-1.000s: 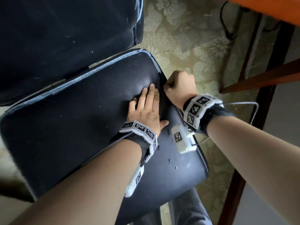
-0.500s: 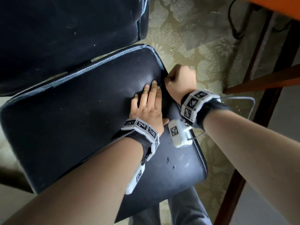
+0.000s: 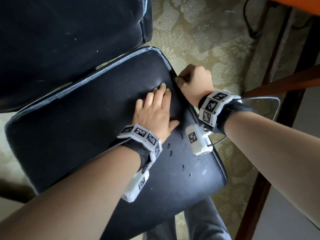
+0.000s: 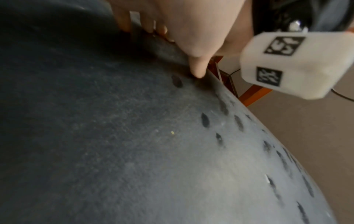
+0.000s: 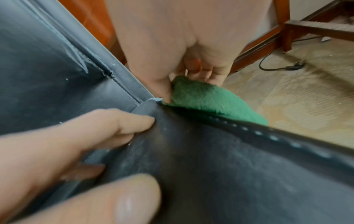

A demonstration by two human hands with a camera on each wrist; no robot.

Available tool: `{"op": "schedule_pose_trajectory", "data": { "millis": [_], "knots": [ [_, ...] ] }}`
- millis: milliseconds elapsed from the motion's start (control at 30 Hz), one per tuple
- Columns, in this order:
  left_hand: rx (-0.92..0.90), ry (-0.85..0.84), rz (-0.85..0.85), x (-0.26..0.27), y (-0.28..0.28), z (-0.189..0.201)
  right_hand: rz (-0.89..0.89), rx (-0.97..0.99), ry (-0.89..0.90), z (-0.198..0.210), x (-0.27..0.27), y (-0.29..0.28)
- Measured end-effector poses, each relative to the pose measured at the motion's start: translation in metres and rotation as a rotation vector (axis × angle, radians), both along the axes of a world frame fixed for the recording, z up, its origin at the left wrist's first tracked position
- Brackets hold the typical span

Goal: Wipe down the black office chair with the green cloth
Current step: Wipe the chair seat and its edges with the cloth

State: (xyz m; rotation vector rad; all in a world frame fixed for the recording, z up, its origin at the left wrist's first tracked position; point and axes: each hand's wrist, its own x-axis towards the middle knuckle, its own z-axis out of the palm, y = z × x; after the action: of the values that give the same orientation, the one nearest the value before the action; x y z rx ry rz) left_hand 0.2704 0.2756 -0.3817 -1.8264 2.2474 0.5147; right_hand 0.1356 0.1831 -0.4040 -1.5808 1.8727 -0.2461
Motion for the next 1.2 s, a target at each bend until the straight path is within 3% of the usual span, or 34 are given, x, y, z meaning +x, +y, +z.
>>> {"op": "schedule_pose_trajectory", "data": {
  "millis": [200, 533, 733, 900, 1200],
  "knots": [
    [-0.094, 0.053, 0.056, 0.023, -0.031, 0.007, 0.017, -0.027, -0.044, 0.001, -0.015, 0.024],
    [0.047, 0.037, 0.121, 0.022, -0.047, -0.002, 0.036, -0.021, -0.007, 0.007, -0.007, 0.011],
    [0.072, 0.016, 0.104, 0.022, -0.050, -0.002, 0.048, -0.077, 0.051, 0.006, 0.023, -0.026],
    [0.075, -0.020, 0.075, 0.024, -0.052, -0.005, 0.096, -0.012, 0.099, 0.003, 0.039, -0.058],
    [0.153, -0.048, 0.031, 0.027, -0.063, -0.001, 0.137, 0.040, 0.143, -0.001, 0.006, -0.011]
  ]
}}
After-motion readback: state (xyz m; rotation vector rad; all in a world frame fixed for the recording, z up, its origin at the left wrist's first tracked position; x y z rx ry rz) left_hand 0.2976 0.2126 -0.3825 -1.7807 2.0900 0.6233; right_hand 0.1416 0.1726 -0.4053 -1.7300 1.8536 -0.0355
